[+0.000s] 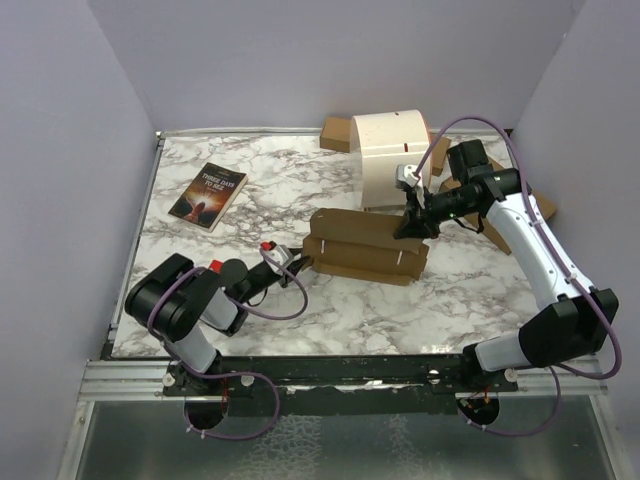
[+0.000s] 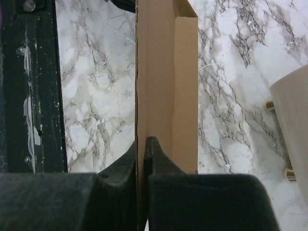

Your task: Fold the paper box

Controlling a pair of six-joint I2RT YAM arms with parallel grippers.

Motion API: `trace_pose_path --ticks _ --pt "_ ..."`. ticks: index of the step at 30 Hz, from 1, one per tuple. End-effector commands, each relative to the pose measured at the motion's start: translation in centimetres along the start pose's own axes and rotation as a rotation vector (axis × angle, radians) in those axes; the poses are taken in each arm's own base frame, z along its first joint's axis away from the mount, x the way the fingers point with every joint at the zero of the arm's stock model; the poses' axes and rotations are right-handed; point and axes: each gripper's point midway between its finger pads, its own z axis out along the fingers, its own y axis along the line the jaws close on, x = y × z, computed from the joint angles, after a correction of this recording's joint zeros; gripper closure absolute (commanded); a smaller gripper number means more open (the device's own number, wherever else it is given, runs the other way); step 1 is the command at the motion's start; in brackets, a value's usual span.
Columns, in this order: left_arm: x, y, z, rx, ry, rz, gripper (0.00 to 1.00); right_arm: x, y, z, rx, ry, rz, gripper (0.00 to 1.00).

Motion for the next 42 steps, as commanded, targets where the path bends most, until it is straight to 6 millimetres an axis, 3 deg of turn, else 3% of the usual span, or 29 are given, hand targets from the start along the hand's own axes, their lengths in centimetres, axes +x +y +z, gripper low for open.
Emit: trace_pose_path --ticks 1,10,13,17,19,23,28,35,42 --pt "-6.0 0.3 -0.4 -0.025 -0.210 0.062 0.67 0.0 0.4 -0.1 0.008 0.007 -0.020 0.99" --pt "-7.2 0.6 -2.7 -0.102 -0.211 -0.023 0.58 0.2 0.7 -0.3 0.013 0.006 -0.026 0.99" --pt "-7.8 1.0 -4.0 -0.165 -0.217 -0.099 0.50 0.1 0.9 -0.3 0.012 0.002 -0.028 0.99" --pt "-7.4 3.2 -5.1 -0.317 -0.126 -0.196 0.48 0.0 1.1 -0.4 0.013 -0.002 -0.033 0.99" --pt "-7.4 5.0 -5.7 -0.423 -0.070 -0.212 0.51 0.0 1.2 -0.4 0.011 -0.004 -0.035 0.99" --pt "-6.5 6.8 -5.9 -0.507 0.015 -0.221 0.72 0.0 1.1 -0.4 0.010 -0.009 -0.036 0.99" --pt "-2.5 5.6 -3.0 -0.371 0.169 -0.221 0.74 -0.1 1.3 -0.4 0.008 -0.012 -0.034 0.99" --pt "-1.9 2.6 -0.2 -0.102 0.128 -0.109 0.70 0.1 1.5 -0.4 0.008 -0.007 -0.031 0.99" --pt "-1.6 0.3 -0.3 0.015 0.063 -0.080 0.64 0.2 1.4 -0.1 -0.003 -0.010 -0.023 0.99"
